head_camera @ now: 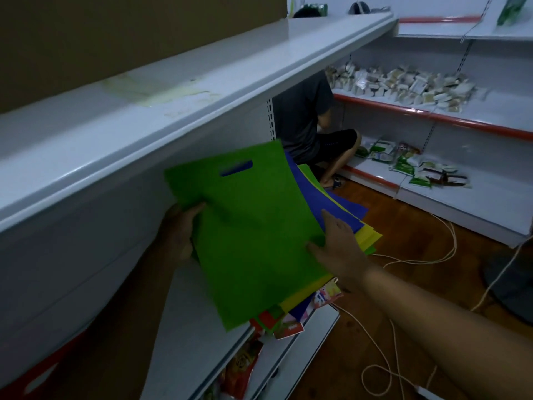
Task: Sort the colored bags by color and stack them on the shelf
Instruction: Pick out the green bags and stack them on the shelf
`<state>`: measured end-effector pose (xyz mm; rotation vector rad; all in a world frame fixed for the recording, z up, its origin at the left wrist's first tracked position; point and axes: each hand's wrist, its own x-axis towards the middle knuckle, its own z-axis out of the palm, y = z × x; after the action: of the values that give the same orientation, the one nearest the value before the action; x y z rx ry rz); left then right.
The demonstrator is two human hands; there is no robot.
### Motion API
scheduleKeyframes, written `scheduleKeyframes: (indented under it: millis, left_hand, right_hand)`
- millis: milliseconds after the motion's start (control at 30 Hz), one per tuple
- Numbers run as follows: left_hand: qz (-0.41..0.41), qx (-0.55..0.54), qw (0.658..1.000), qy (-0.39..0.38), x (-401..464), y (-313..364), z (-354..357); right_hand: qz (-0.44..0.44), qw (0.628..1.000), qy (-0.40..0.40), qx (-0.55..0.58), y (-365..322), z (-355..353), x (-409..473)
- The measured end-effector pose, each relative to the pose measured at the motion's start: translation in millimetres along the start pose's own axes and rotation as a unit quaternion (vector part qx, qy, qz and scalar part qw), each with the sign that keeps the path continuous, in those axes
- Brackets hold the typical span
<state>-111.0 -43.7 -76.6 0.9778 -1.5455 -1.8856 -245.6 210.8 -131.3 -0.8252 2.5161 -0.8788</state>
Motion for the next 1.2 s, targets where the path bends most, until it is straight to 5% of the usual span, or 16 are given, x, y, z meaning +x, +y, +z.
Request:
scheduleKeyframes:
  millis: [167, 467, 833, 1200]
  left_hand:
    - [-0.047, -0.062, 0.997, -0.012, -16, 15, -27]
    - [0.026, 0.108, 0.981, 0.157, -99, 12, -120]
    - [0.041, 0.198, 0.906, 0.373, -295, 8, -289]
    - [0.106, 0.167, 0.880, 0.432, -434, 29, -486]
  right_hand:
    - [-0.001, 0.990, 0.010, 0.141, -38, 3, -11]
    - [-0.188, 0.971, 0.013, 0.150, -97, 41, -64]
    - [-0.310, 0.933, -0.158, 0.091, -198, 154, -177]
    - [-0.379, 0.905, -0.173, 0.086, -350, 279, -314]
